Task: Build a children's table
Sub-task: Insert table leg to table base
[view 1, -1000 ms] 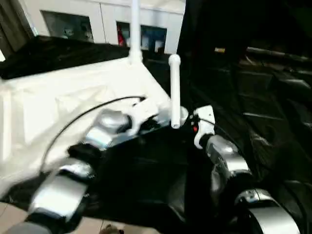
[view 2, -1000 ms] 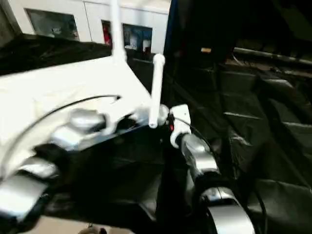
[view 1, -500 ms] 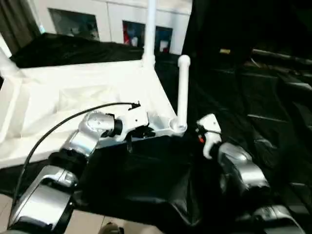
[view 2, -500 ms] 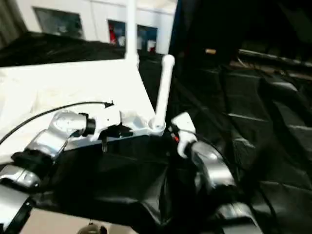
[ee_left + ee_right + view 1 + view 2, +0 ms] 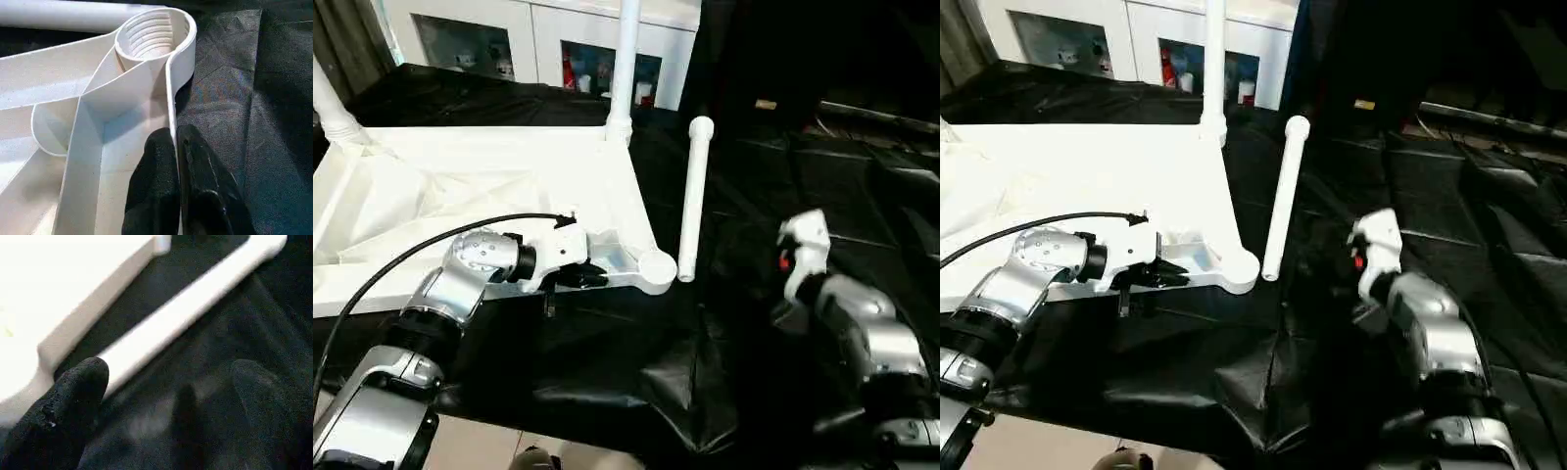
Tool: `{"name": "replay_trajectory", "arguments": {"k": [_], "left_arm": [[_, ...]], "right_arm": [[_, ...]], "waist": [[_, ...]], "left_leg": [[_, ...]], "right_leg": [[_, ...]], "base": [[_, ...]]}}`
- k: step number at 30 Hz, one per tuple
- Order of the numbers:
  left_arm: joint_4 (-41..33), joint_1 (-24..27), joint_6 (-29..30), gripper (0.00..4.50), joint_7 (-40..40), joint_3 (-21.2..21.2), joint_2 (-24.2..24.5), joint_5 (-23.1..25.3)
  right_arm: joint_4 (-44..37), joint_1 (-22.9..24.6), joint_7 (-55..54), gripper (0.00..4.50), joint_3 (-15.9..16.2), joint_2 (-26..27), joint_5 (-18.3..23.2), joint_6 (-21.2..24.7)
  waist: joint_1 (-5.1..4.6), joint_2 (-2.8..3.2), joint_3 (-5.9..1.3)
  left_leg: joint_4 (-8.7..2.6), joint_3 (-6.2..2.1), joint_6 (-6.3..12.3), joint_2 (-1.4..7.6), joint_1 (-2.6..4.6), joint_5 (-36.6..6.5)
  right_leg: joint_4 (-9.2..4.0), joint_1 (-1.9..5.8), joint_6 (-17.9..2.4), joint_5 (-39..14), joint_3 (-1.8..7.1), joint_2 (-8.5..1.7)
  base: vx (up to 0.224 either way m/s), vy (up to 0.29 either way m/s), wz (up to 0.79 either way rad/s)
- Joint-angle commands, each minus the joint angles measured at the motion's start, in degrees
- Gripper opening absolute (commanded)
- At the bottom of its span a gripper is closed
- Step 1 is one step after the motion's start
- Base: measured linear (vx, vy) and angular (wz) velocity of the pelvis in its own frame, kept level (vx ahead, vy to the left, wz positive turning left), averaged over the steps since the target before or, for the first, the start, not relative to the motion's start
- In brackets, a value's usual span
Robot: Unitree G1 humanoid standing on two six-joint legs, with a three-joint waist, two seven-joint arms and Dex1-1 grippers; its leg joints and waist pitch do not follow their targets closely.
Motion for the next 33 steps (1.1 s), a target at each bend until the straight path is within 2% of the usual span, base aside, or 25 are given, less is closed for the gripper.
{"name": "replay_trajectory", "arguments": {"k": [1,2,3,5,8,10,11,12,14,15,16,17,19,20,23,24,27,28,33], "left_arm": [[-2.3,-1.1,-0.6,0.28,-0.6,1.2,-0.9,-2.5],[-2.3,-1.2,-0.5,0.46,-0.7,1.2,-0.9,-2.6],[-2.3,-1.2,-0.5,0.46,-0.7,1.2,-0.9,-2.6],[-3.0,-1.5,0.8,0.77,-1.9,1.7,-0.9,-3.6],[-4.3,-1.6,2.5,0.93,-2.5,2.6,-0.9,-5.1],[-4.8,-1.6,3.2,1.23,-2.9,2.9,-0.8,-5.7],[-5.6,-1.5,4.1,1.23,-2.9,3.4,-0.7,-6.4],[-5.6,-1.5,4.1,1.31,-2.9,3.4,-0.7,-6.4],[-7.2,-1.5,5.6,1.43,-2.6,4.7,-0.6,-7.5],[-7.9,-1.5,6.3,1.66,-1.3,5.4,-0.4,-7.8],[-8.4,-1.5,6.8,1.72,-0.2,5.9,-0.3,-7.9],[-8.7,-1.4,6.9,1.72,0.6,6.1,-0.3,-7.8],[-10.0,-0.9,7.6,1.72,2.4,6.7,-0.1,-7.6],[-10.0,-0.9,7.6,1.72,2.4,6.7,-0.1,-7.6],[-13.3,0.7,9.8,1.72,3.3,7.0,-0.3,-8.2],[-13.3,0.7,9.8,1.75,3.3,7.0,-0.3,-8.2],[-14.7,1.2,10.8,1.75,3.9,7.3,-0.8,-8.6],[-15.6,1.4,11.6,1.75,4.5,7.5,-1.1,-8.9],[-17.3,1.7,13.2,1.75,6.6,8.0,-2.1,-9.3]], "right_arm": [[-0.2,-3.7,-1.8,4.49,-1.3,2.0,2.0,3.2],[0.0,-4.0,-2.0,4.50,-1.3,2.2,2.0,3.4],[0.0,-4.0,-2.0,4.50,-1.3,2.2,2.0,3.4],[5.0,-9.0,-5.7,4.50,-1.3,4.5,0.9,4.1],[14.3,-15.9,-12.2,4.50,-0.4,7.2,-1.6,5.0],[17.3,-17.7,-14.1,4.50,0.1,7.8,-2.5,5.4],[20.2,-19.3,-16.1,4.50,1.4,8.2,-4.6,5.2],[20.2,-19.3,-16.1,4.50,1.4,8.2,-4.6,5.2],[24.9,-21.5,-19.0,4.50,3.8,8.7,-8.1,5.3],[27.1,-22.5,-21.1,4.50,5.5,8.6,-10.4,6.2],[28.5,-23.1,-22.6,4.50,6.7,8.4,-11.9,7.0],[29.3,-23.4,-23.3,4.50,7.1,8.3,-12.6,7.4],[32.1,-24.8,-24.9,4.50,6.9,8.3,-12.7,9.7],[32.1,-24.8,-24.9,4.50,6.9,8.3,-12.7,9.7],[36.0,-26.7,-25.6,4.50,5.3,8.5,-11.1,13.2],[36.0,-26.7,-25.6,4.20,5.3,8.5,-11.1,13.2],[37.9,-27.5,-25.9,4.07,4.5,8.6,-10.7,13.7],[39.1,-28.1,-26.1,3.78,3.7,8.6,-10.3,14.0],[41.6,-29.4,-26.3,3.64,0.6,8.3,-8.0,15.3]], "waist": [[0.05,0.22,-4.26],[-0.08,0.43,-4.28],[-0.10,0.39,-4.32],[-0.04,0.69,-4.40],[-0.26,0.73,-4.32],[-0.16,0.89,-4.29],[-0.17,0.65,-4.33],[-0.20,0.73,-4.35],[-0.08,0.55,-4.35],[-0.17,0.32,-4.34],[-0.25,0.43,-4.35],[-0.21,0.27,-4.27],[-0.30,0.11,-4.13],[-0.23,0.32,-4.11],[-0.23,0.10,-4.28],[-0.17,0.19,-4.28],[-0.23,-0.24,-4.28],[-0.15,-0.20,-4.20],[-0.16,-0.55,-4.22]], "left_leg": [[-3.39,-0.67,3.04,2.43,1.20,-4.9],[-3.40,-0.65,2.55,2.36,1.25,-4.7],[-3.38,-0.65,2.38,2.35,1.22,-4.8],[-3.43,-0.63,1.28,2.31,1.40,-4.2],[-3.38,-0.47,-0.47,2.12,1.43,-5.6],[-3.36,-0.45,-1.27,2.15,1.39,-5.7],[-3.43,-0.45,-1.41,2.11,1.34,-5.5],[-3.39,-0.46,-1.72,2.02,1.31,-5.2],[-3.42,-0.42,-1.86,2.03,1.20,-5.2],[-3.44,-0.43,-2.12,2.05,1.14,-4.9],[-3.40,-0.48,-2.30,2.00,1.15,-4.8],[-3.40,-0.49,-2.32,2.04,1.05,-5.4],[-3.48,-0.51,-2.53,2.06,1.13,-6.6],[-3.46,-0.49,-2.67,2.10,1.24,-7.2],[-3.42,-0.49,-2.43,2.21,1.15,-6.2],[-3.36,-0.40,-2.20,2.16,1.11,-5.5],[-3.32,-0.32,-1.75,2.13,1.06,-5.1],[-3.30,-0.26,-1.86,2.19,1.11,-5.8],[-3.31,-0.29,-2.26,2.19,1.08,-6.3]], "right_leg": [[-2.77,2.89,-14.7,0.1,2.53,-4.46],[-2.69,2.80,-14.9,0.2,2.53,-4.35],[-2.65,2.83,-14.9,0.3,2.51,-4.36],[-2.41,2.72,-15.6,1.2,2.47,-4.33],[-2.60,2.66,-15.8,-0.5,2.58,-4.37],[-2.45,2.75,-15.0,-0.5,2.69,-4.39],[-2.47,2.86,-15.0,-0.4,2.60,-4.30],[-2.34,2.82,-15.0,-0.4,2.56,-4.24],[-2.40,2.98,-14.6,0.1,2.56,-4.21],[-2.30,2.97,-14.5,0.0,2.51,-4.17],[-2.21,2.95,-14.6,-0.2,2.48,-4.15],[-2.40,3.04,-14.2,-1.5,2.54,-4.37],[-2.63,2.89,-13.2,-3.9,2.59,-4.26],[-2.67,2.78,-12.8,-4.6,2.65,-4.25],[-2.33,2.85,-12.6,-2.9,2.62,-4.25],[-2.30,2.77,-12.9,-1.8,2.60,-4.15],[-2.22,2.78,-12.8,-1.4,2.54,-4.08],[-2.38,2.66,-12.9,-2.6,2.56,-4.22],[-2.38,2.65,-12.4,-3.5,2.52,-4.12]], "base": [[0.000,0.000,0.00],[0.000,0.000,0.00],[0.000,0.000,0.00],[0.000,0.000,0.00],[0.000,0.000,0.00],[0.000,0.000,0.00],[0.000,0.000,0.00],[0.000,0.000,0.00],[0.000,0.000,0.00],[0.000,0.000,0.00],[0.000,0.000,0.00],[0.000,0.000,0.00],[0.000,0.000,0.00],[0.000,0.000,0.00],[0.000,0.000,0.00],[0.000,0.000,0.00],[0.000,0.000,0.00],[0.000,0.000,0.00],[0.000,0.000,0.00]]}}
